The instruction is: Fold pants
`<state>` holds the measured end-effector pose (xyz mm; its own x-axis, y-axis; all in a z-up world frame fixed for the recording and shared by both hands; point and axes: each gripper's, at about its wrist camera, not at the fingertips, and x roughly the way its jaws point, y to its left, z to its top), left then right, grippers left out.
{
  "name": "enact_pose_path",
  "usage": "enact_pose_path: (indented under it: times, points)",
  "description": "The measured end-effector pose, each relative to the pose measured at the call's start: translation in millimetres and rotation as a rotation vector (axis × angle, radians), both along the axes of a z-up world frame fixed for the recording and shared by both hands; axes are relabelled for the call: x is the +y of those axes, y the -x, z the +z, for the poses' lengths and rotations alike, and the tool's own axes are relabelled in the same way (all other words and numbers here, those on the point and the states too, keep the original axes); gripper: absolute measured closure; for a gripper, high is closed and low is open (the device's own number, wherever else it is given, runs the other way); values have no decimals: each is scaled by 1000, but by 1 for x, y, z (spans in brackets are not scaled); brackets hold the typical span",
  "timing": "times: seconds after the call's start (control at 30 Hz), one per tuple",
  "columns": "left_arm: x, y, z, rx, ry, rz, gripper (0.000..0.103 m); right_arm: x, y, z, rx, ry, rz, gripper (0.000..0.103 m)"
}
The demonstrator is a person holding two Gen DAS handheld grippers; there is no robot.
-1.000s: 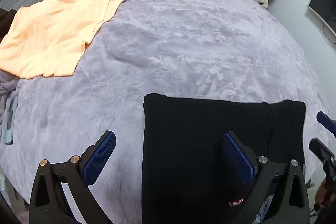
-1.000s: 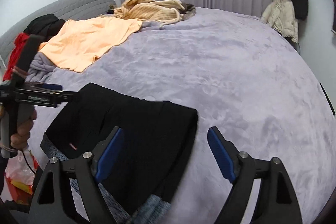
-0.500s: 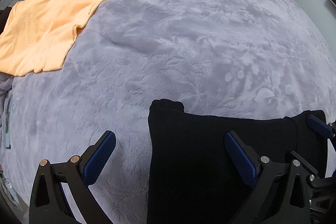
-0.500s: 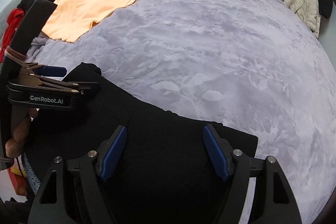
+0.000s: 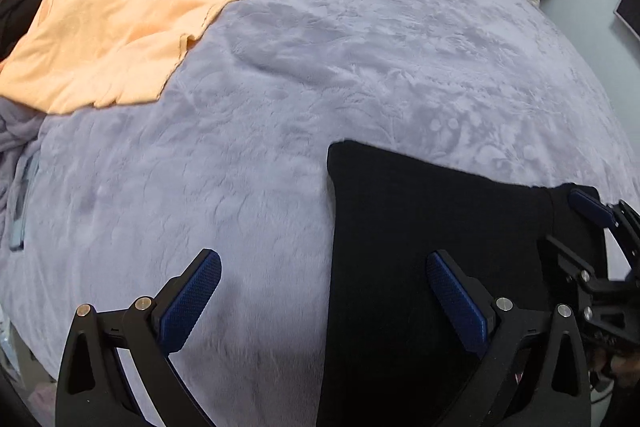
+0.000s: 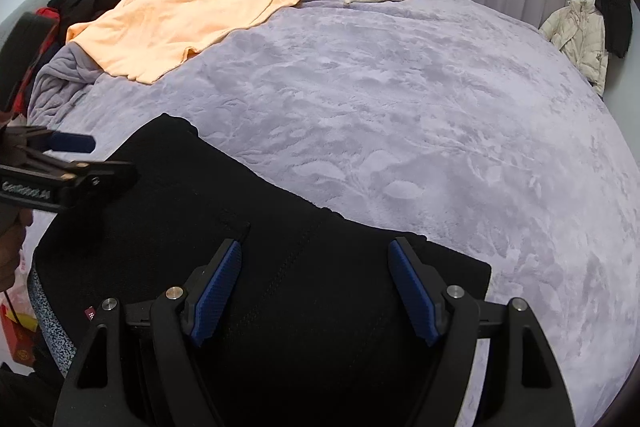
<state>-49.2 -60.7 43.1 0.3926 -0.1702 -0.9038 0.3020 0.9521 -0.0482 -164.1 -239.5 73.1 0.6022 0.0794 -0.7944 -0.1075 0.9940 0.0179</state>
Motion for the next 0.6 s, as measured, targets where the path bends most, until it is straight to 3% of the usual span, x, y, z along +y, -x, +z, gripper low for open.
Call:
enact_pose_path:
  times: [0.23,0.6]
  points:
    - [21,50,-3,-28,48,19,0,0,1,-1,-12,10,24,23]
    - [38,73,-2,0,80,17,0,-1,1,2,-9,18,14,23]
